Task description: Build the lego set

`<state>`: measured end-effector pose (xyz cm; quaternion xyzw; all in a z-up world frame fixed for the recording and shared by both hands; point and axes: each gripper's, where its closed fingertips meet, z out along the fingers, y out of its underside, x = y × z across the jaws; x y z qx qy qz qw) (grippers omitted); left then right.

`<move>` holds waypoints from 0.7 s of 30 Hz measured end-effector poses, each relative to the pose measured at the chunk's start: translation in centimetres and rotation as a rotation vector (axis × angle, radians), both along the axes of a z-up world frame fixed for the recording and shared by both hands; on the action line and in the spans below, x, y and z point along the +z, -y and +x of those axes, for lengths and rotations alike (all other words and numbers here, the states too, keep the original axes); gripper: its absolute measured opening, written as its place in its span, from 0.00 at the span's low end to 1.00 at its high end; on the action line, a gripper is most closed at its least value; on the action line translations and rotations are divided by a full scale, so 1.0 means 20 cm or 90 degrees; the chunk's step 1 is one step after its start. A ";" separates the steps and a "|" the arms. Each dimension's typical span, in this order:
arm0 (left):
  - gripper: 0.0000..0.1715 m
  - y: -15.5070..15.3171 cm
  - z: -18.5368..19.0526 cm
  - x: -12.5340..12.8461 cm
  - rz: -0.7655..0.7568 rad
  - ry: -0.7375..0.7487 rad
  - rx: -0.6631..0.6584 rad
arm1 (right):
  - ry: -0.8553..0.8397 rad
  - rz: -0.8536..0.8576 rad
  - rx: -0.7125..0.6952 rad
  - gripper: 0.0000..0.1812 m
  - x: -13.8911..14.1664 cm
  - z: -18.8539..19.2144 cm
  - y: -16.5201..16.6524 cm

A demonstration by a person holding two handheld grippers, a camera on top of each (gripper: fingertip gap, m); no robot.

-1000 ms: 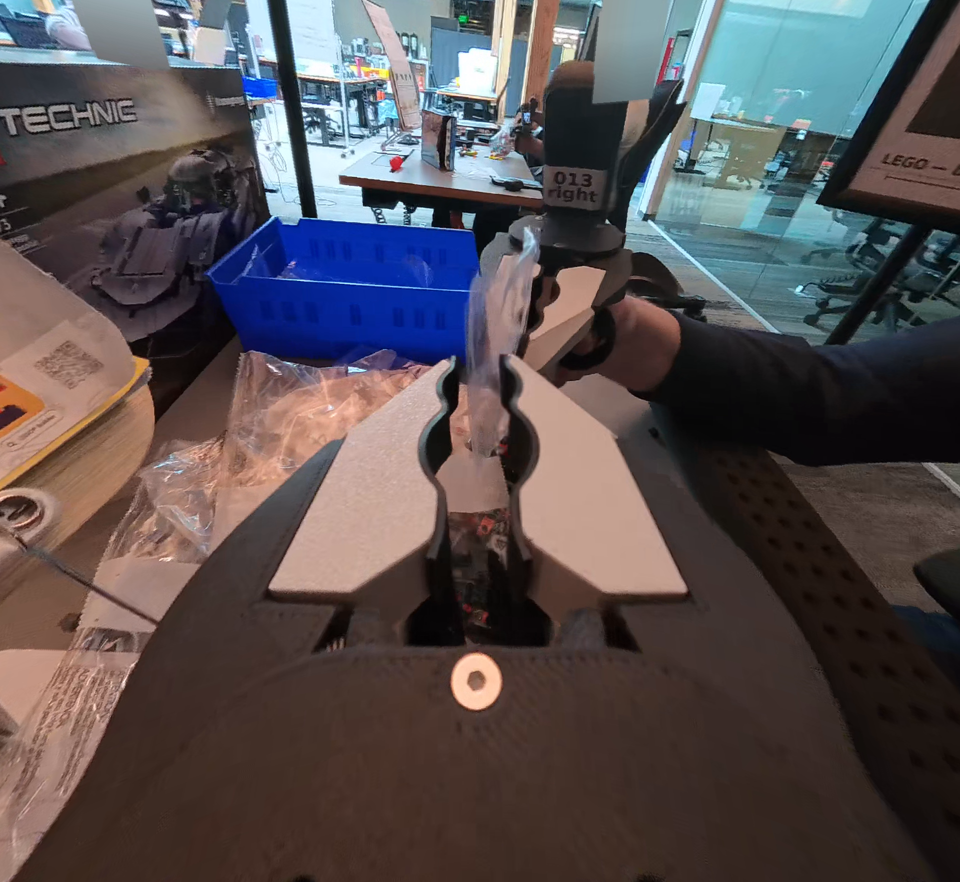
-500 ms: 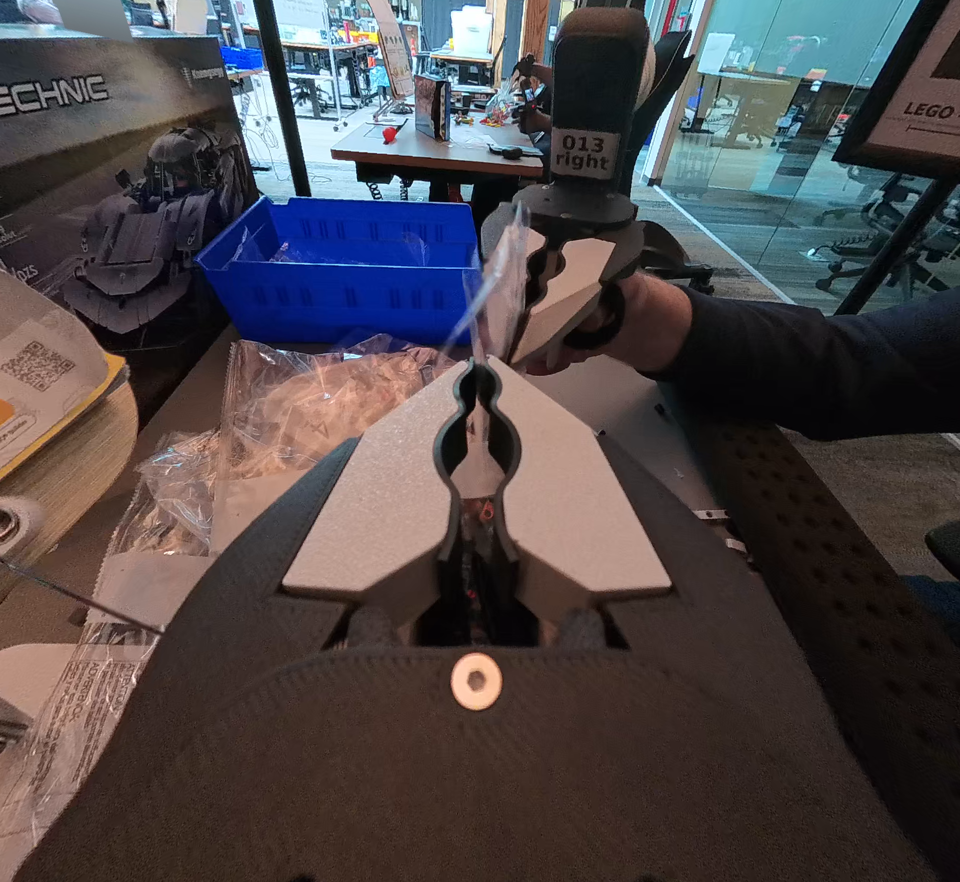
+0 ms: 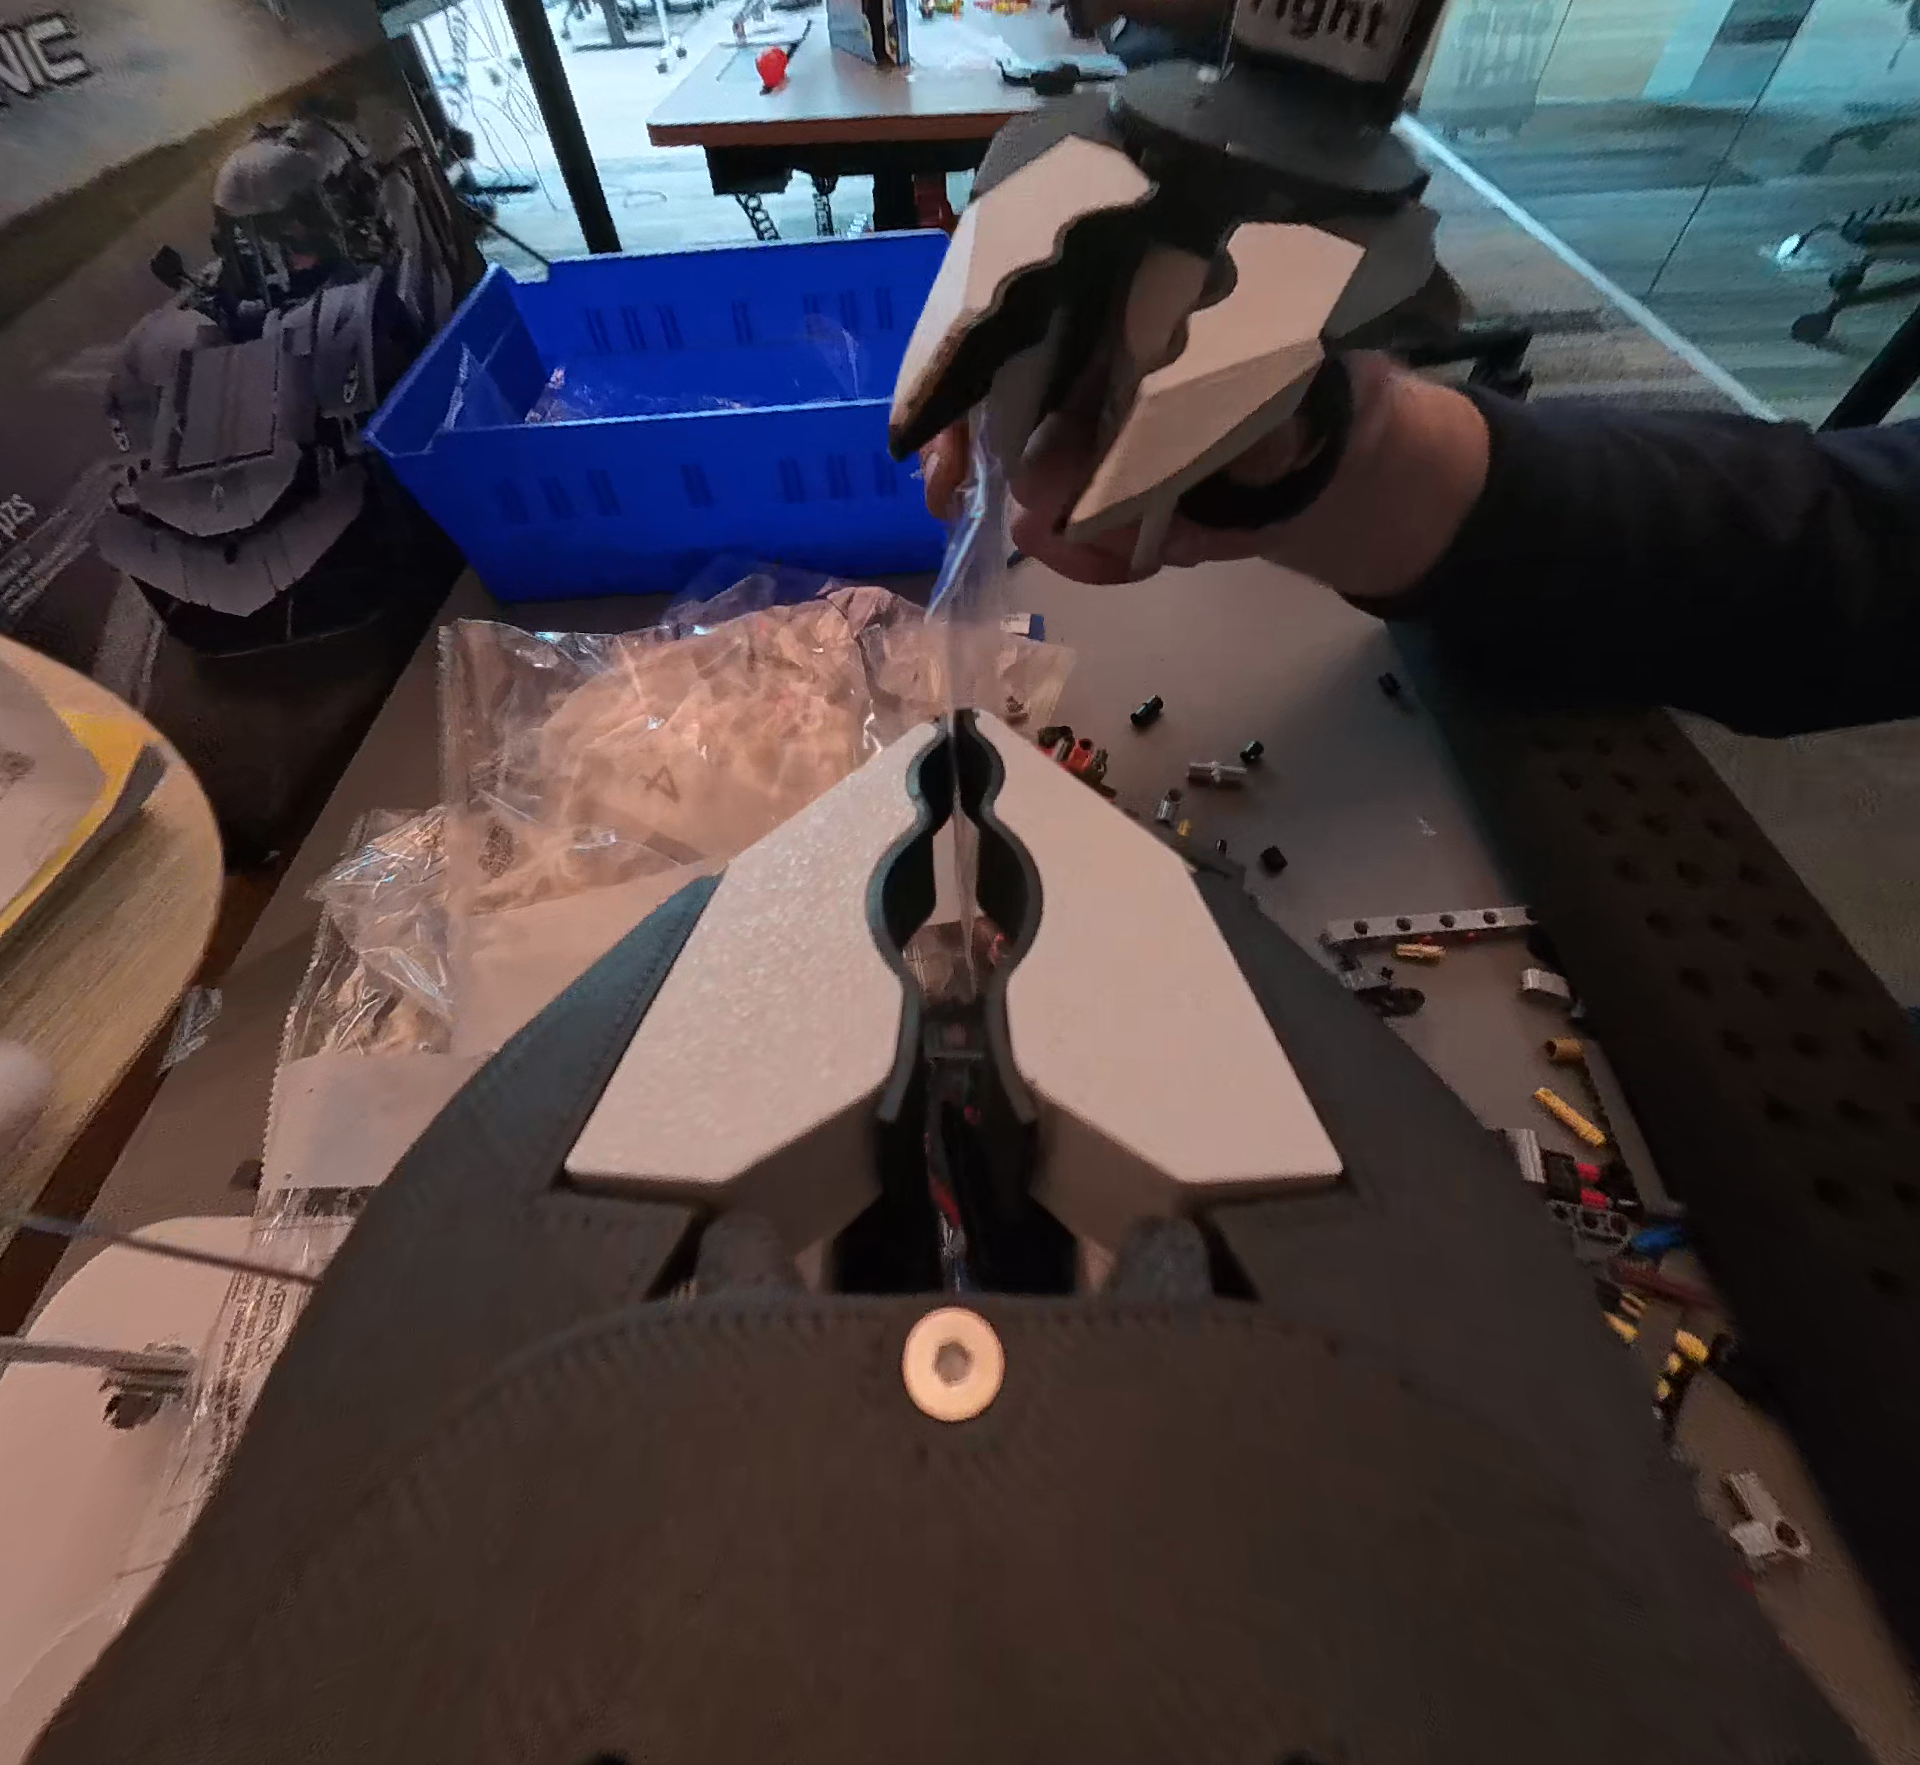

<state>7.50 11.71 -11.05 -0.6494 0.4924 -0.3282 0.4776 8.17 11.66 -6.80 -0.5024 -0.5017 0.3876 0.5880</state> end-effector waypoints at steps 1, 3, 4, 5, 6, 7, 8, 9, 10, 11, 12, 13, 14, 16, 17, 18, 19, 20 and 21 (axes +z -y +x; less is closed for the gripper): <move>0.00 0.01 0.01 -0.01 0.001 -0.012 -0.003 | 0.002 0.013 -0.008 0.12 0.00 0.00 0.00; 0.00 0.01 0.03 -0.03 0.006 -0.029 -0.006 | 0.012 0.028 -0.021 0.05 -0.01 -0.01 0.00; 0.00 0.01 0.03 -0.04 0.006 -0.032 -0.008 | 0.021 0.032 -0.029 0.02 -0.02 -0.01 -0.01; 0.00 0.01 0.03 -0.04 0.006 -0.035 -0.009 | 0.033 0.033 -0.033 0.00 -0.03 -0.01 -0.02; 0.00 0.01 0.04 -0.04 0.007 -0.039 -0.009 | 0.041 0.035 -0.036 0.00 -0.04 -0.01 -0.02; 0.00 0.01 0.04 -0.05 0.008 -0.043 -0.007 | 0.039 0.038 -0.040 0.00 -0.04 -0.01 -0.02; 0.00 0.01 0.04 -0.05 0.007 -0.045 -0.007 | 0.037 0.036 -0.046 0.00 -0.04 0.00 -0.03; 0.00 0.01 0.04 -0.06 0.007 -0.046 -0.008 | 0.035 0.026 -0.063 0.00 -0.03 0.01 -0.06; 0.00 0.01 0.04 -0.06 0.008 -0.048 -0.008 | 0.030 0.018 -0.078 0.00 -0.03 0.02 -0.08; 0.00 0.01 0.03 -0.06 0.013 -0.050 -0.005 | 0.020 0.014 -0.082 0.00 -0.02 0.04 -0.09; 0.00 0.00 0.03 -0.06 0.016 -0.049 -0.002 | 0.014 0.007 -0.077 0.00 -0.01 0.05 -0.09; 0.00 0.00 0.03 -0.05 0.016 -0.046 -0.001 | 0.010 0.000 -0.075 0.00 -0.01 0.05 -0.10; 0.00 0.00 0.03 -0.05 0.016 -0.044 -0.001 | 0.007 -0.003 -0.081 0.00 -0.01 0.06 -0.11; 0.00 0.00 0.03 -0.04 0.016 -0.040 -0.002 | 0.017 -0.010 -0.108 0.00 -0.02 0.08 -0.14; 0.00 0.00 0.03 -0.04 0.017 -0.038 -0.002 | 0.020 -0.010 -0.116 0.00 -0.02 0.09 -0.15; 0.00 0.00 0.02 -0.04 0.017 -0.039 0.000 | 0.016 -0.010 -0.117 0.00 -0.02 0.09 -0.16; 0.00 0.00 0.02 -0.04 0.018 -0.040 0.001 | 0.015 -0.012 -0.116 0.00 -0.02 0.09 -0.16; 0.00 0.00 0.01 -0.04 0.019 -0.039 0.002 | 0.019 -0.014 -0.125 0.00 -0.03 0.09 -0.17; 0.00 0.00 0.01 -0.03 0.021 -0.037 0.004 | 0.023 -0.013 -0.148 0.00 -0.03 0.10 -0.19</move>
